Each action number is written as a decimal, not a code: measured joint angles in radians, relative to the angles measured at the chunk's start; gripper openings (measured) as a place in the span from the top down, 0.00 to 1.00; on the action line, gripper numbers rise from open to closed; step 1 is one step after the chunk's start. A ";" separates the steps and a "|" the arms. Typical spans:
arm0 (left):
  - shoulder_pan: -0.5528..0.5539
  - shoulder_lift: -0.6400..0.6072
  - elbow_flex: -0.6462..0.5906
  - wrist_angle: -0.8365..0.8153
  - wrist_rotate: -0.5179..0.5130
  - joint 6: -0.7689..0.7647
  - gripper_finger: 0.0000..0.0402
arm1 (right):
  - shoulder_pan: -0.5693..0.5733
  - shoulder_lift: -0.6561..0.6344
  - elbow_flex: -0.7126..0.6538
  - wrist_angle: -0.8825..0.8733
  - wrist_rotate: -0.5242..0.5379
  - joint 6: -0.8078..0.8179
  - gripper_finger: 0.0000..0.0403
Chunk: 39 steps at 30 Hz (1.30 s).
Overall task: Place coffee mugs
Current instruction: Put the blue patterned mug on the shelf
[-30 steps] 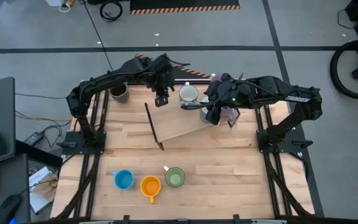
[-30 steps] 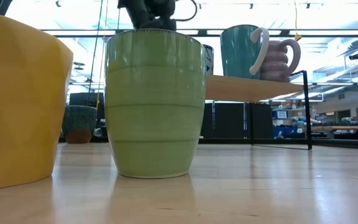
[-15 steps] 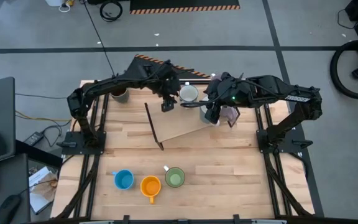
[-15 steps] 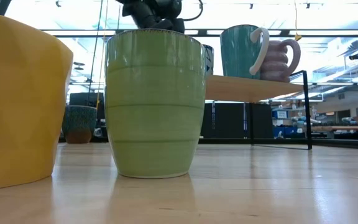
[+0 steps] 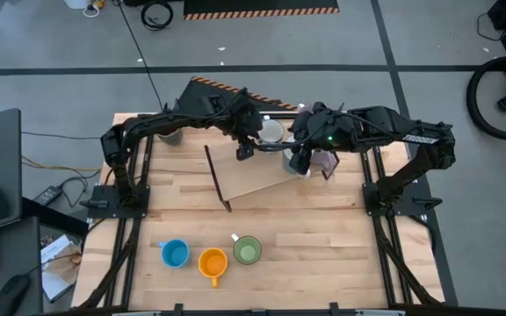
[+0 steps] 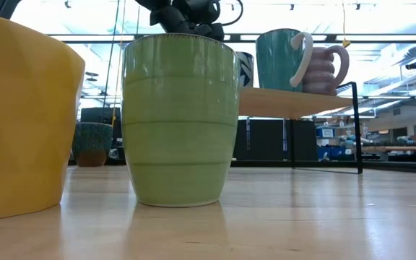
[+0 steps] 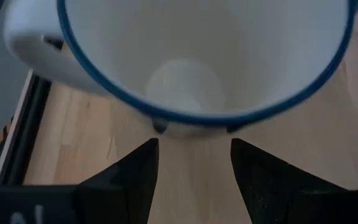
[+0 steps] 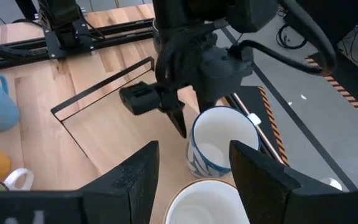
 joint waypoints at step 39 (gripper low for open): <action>-0.025 0.021 0.000 0.244 -0.029 -0.029 0.48 | 0.000 0.000 0.000 0.006 0.018 0.016 0.50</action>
